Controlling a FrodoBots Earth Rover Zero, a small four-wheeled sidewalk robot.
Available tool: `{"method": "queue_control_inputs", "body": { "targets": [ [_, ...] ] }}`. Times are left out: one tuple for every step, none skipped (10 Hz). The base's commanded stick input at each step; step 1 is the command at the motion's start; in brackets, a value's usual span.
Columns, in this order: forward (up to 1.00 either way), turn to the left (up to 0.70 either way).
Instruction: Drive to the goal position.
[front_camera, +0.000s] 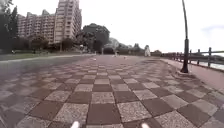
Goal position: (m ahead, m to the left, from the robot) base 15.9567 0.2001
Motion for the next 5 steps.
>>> {"method": "queue_control_inputs", "body": {
  "targets": [
    [0.7, 0.0],
    [0.7, 0.0],
    [0.7, 0.0],
    [0.7, 0.0],
    [0.7, 0.0]
  ]
}}
